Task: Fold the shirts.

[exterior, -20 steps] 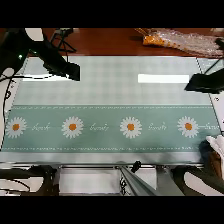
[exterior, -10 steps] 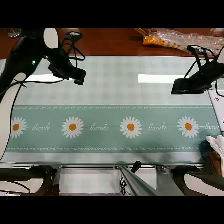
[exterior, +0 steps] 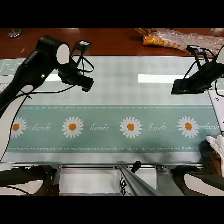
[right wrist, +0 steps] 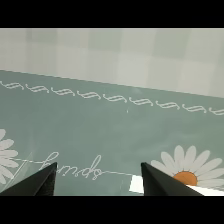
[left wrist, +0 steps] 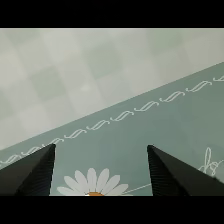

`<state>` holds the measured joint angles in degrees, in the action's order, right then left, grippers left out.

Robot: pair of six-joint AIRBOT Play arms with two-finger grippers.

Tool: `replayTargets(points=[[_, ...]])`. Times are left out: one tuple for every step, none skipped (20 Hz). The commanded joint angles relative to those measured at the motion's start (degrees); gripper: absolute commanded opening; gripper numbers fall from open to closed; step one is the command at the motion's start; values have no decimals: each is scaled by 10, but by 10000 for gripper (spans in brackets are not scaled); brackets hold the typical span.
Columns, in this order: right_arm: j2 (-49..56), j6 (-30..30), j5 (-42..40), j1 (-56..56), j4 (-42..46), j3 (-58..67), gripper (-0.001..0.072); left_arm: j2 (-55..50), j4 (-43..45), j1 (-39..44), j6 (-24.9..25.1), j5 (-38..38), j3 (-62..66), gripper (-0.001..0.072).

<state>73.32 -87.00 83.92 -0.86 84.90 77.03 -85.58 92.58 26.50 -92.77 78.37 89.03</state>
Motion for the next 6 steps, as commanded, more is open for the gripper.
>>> replayTargets(points=[[0,0,0,-1,0,0,594,9,0,-1,6,-22,-5,717],[0,0,0,-1,0,0,594,9,0,-2,5,-23,-5,717],[0,0,0,-1,0,0,594,9,0,-4,5,-23,-5,717],[0,0,0,-1,0,0,594,8,0,-5,6,-23,-5,717],[0,0,0,-1,0,0,594,9,0,-8,6,-23,-5,717],[0,0,0,-1,0,0,594,8,1,-10,6,-23,-5,717]])
